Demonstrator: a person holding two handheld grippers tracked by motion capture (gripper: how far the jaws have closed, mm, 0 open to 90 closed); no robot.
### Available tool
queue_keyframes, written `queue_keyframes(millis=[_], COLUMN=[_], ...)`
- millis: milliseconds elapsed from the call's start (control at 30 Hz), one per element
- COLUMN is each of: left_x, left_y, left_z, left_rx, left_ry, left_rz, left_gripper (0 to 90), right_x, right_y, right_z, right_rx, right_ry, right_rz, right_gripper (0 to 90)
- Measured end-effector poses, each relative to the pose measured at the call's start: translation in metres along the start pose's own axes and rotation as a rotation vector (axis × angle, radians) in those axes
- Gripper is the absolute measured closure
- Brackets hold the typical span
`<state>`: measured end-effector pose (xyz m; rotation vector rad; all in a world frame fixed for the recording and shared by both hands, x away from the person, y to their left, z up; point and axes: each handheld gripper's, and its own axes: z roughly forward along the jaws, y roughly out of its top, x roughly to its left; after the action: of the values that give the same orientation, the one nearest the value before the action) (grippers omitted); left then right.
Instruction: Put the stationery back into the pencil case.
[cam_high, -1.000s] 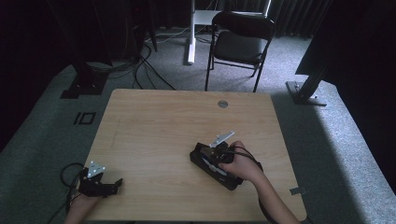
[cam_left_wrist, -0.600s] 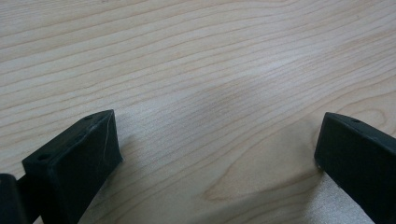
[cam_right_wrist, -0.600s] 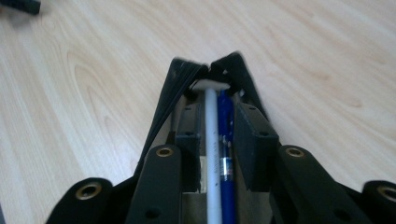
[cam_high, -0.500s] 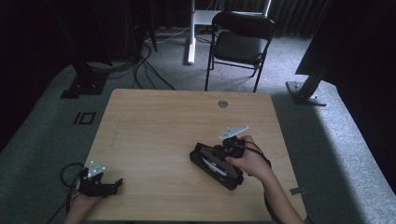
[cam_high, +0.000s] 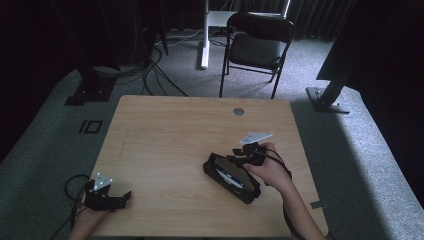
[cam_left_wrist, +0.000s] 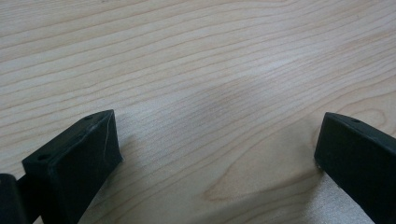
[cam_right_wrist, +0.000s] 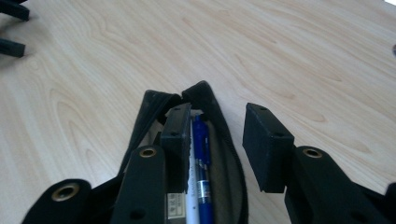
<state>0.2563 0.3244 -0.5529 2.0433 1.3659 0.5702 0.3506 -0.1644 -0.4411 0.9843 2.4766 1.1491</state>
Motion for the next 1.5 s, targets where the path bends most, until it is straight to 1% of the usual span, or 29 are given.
queue_keyframes(millis=[233, 300, 400, 433, 567, 700, 867, 900, 1000, 1100, 1267, 1467, 1500], left_x=[0.0, 0.0, 0.0, 0.0, 0.0, 0.0, 0.0, 0.0, 0.0, 0.0, 0.0, 0.0, 0.0], left_y=[0.0, 0.0, 0.0, 0.0, 0.0, 0.0, 0.0, 0.0, 0.0, 0.0, 0.0, 0.0, 0.0], left_z=[0.0, 0.0, 0.0, 0.0, 0.0, 0.0, 0.0, 0.0, 0.0, 0.0, 0.0, 0.0, 0.0], left_rx=[0.0, 0.0, 0.0, 0.0, 0.0, 0.0, 0.0, 0.0, 0.0, 0.0, 0.0, 0.0, 0.0], left_ry=[0.0, 0.0, 0.0, 0.0, 0.0, 0.0, 0.0, 0.0, 0.0, 0.0, 0.0, 0.0, 0.0], left_rz=[0.0, 0.0, 0.0, 0.0, 0.0, 0.0, 0.0, 0.0, 0.0, 0.0, 0.0, 0.0, 0.0], left_gripper=[0.3, 0.3, 0.4, 0.3, 0.3, 0.3, 0.3, 0.3, 0.3, 0.3, 0.3, 0.3, 0.3], right_x=[-0.005, -0.006, -0.009, -0.011, -0.019, -0.029, -0.039, -0.041, -0.045, -0.048, -0.053, -0.058, -0.059], right_y=[-0.001, -0.001, -0.001, -0.002, -0.007, -0.014, -0.023, -0.025, -0.031, -0.036, -0.043, -0.055, -0.057], right_z=[-0.001, -0.002, -0.003, -0.003, -0.003, -0.003, -0.002, -0.002, 0.0, 0.001, 0.003, 0.003, 0.003], right_rx=[-0.022, -0.026, -0.04, -0.047, -0.072, -0.063, -0.063, -0.067, -0.058, -0.06, -0.053, -0.054, -0.05], right_ry=[-0.015, -0.03, -0.046, -0.051, -0.085, -0.117, -0.137, -0.139, -0.144, -0.152, -0.187, -0.216, -0.226], right_rz=[0.019, 0.02, 0.026, 0.035, 0.077, 0.105, 0.131, 0.142, 0.15, 0.171, 0.18, 0.216, 0.213], right_gripper=[57.6, 56.8, 53.1, 50.8, 48.4, 48.3, 47.6, 47.4, 46.7, 45.6, 45.6, 44.4, 44.5])
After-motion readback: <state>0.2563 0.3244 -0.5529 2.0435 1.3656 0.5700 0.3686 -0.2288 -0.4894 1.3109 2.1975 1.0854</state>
